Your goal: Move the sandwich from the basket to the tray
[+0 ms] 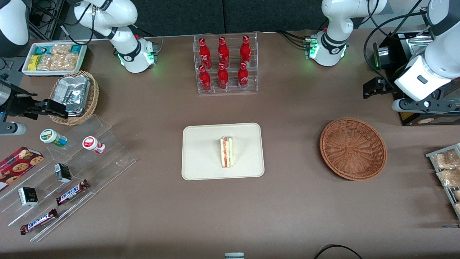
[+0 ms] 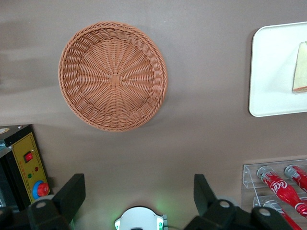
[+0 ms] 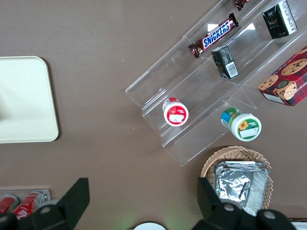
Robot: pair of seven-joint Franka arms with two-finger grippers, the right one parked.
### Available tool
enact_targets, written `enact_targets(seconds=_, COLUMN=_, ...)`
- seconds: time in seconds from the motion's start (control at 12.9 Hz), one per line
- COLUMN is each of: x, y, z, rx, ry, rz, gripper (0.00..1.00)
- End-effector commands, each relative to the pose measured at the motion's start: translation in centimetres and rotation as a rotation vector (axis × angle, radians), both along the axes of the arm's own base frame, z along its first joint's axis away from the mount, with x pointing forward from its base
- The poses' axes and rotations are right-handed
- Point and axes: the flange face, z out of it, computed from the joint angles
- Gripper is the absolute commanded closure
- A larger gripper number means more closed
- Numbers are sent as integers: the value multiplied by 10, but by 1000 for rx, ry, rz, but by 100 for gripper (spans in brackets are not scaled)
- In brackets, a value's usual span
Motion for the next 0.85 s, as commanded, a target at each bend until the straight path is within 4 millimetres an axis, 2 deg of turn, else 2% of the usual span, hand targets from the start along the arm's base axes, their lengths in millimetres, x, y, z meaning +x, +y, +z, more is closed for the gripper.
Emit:
enact_targets(seconds=0.0, x=1, y=1, z=6, rx=6, ry=-8, rz=-3, gripper=0)
enact_targets(seconds=0.31, x=0, y=-2, z=16, rx=1, ry=-25, rz=-6, gripper=0)
enact_targets(seconds=0.54, x=-3, y=6, z=30, rx=5, ry=-16, rz=4, gripper=0)
enact_targets(seconds=0.77, x=-1, y=9, z=27, rx=9, ry=-7, rz=10, gripper=0)
